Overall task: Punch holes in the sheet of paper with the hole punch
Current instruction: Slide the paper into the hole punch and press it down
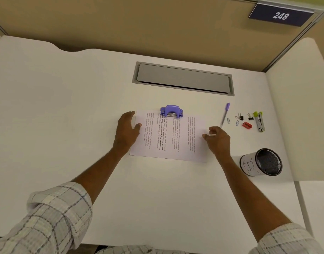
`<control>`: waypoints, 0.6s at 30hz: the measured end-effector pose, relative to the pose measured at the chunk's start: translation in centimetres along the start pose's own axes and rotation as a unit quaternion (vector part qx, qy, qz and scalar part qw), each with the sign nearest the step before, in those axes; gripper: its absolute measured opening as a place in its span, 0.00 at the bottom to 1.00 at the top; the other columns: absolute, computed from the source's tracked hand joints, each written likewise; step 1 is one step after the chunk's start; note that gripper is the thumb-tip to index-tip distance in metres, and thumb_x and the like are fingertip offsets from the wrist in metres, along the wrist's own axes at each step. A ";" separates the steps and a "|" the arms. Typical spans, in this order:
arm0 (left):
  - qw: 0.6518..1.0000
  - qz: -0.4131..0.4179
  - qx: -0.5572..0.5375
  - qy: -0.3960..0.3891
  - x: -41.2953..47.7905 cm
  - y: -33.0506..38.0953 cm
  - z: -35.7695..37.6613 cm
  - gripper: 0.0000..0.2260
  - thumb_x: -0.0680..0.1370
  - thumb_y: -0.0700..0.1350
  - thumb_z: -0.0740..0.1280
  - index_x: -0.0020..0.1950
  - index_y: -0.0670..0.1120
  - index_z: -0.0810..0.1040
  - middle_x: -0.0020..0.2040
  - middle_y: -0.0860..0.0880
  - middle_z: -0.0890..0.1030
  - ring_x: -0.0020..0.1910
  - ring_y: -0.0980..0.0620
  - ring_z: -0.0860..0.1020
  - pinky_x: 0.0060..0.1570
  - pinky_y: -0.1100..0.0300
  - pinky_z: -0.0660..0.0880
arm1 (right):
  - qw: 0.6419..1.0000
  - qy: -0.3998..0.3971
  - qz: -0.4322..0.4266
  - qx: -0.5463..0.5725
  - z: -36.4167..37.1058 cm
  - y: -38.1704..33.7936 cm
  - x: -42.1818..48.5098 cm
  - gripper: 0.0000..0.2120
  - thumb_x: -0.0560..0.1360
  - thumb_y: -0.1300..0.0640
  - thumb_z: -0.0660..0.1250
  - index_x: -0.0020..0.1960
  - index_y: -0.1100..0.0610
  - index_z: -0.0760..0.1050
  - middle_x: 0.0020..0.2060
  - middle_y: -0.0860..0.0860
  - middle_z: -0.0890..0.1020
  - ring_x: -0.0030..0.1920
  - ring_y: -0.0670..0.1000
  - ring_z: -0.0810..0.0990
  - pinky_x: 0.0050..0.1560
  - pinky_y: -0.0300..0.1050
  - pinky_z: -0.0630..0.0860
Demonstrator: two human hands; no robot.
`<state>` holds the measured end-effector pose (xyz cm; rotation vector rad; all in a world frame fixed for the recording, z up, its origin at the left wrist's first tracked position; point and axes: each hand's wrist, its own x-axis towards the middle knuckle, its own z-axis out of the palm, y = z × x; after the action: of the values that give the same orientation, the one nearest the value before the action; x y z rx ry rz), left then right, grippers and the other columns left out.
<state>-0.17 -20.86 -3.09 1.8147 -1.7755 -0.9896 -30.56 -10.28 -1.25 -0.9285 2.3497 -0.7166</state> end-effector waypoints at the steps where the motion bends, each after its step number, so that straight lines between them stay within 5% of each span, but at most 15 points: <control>1: 0.999 0.031 0.012 0.006 -0.5 0.1 0.1 0.24 0.82 0.45 0.68 0.78 0.46 0.68 0.77 0.45 0.70 0.75 0.45 0.70 0.74 0.52 0.68 | 0.999 0.017 -0.028 -0.011 0.1 -0.3 0.0 0.17 0.76 0.59 0.72 0.64 0.59 0.77 0.58 0.55 0.83 0.55 0.54 0.83 0.58 0.45 0.76; 4: 0.985 0.162 0.045 -0.025 -2.9 0.7 1.4 0.21 0.84 0.43 0.63 0.77 0.43 0.69 0.77 0.44 0.71 0.77 0.46 0.68 0.76 0.60 0.60 | 0.991 0.029 -0.122 -0.052 0.8 -1.7 0.1 0.17 0.79 0.62 0.67 0.67 0.58 0.76 0.64 0.54 0.81 0.61 0.54 0.82 0.62 0.47 0.77; 8: 0.926 0.313 0.170 -0.123 -6.2 1.2 5.6 0.23 0.86 0.46 0.57 0.81 0.43 0.64 0.81 0.45 0.64 0.82 0.46 0.60 0.83 0.50 0.53 | 0.948 -0.046 -0.267 -0.166 2.8 -4.4 0.8 0.25 0.81 0.64 0.63 0.76 0.54 0.67 0.74 0.53 0.71 0.73 0.54 0.72 0.72 0.50 0.69; 12: 0.881 0.322 0.300 -0.176 -7.7 0.7 9.6 0.29 0.86 0.58 0.46 0.85 0.48 0.46 0.85 0.49 0.44 0.84 0.48 0.42 0.82 0.43 0.40 | 0.896 -0.116 -0.356 -0.240 4.2 -6.5 2.1 0.33 0.80 0.68 0.63 0.81 0.52 0.56 0.80 0.52 0.59 0.79 0.54 0.61 0.77 0.48 0.59; 18: 0.881 0.272 0.333 -0.196 -7.4 -0.1 11.0 0.36 0.82 0.68 0.42 0.84 0.49 0.39 0.85 0.51 0.38 0.81 0.51 0.32 0.80 0.36 0.36 | 0.859 -0.156 -0.390 -0.292 5.3 -7.5 3.1 0.32 0.82 0.62 0.62 0.82 0.55 0.52 0.81 0.53 0.56 0.79 0.56 0.60 0.77 0.48 0.59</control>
<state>-7.61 -11.57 -8.99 1.3098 -2.9400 -0.5647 -25.87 -18.75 -1.19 -2.1440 1.8571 -0.0586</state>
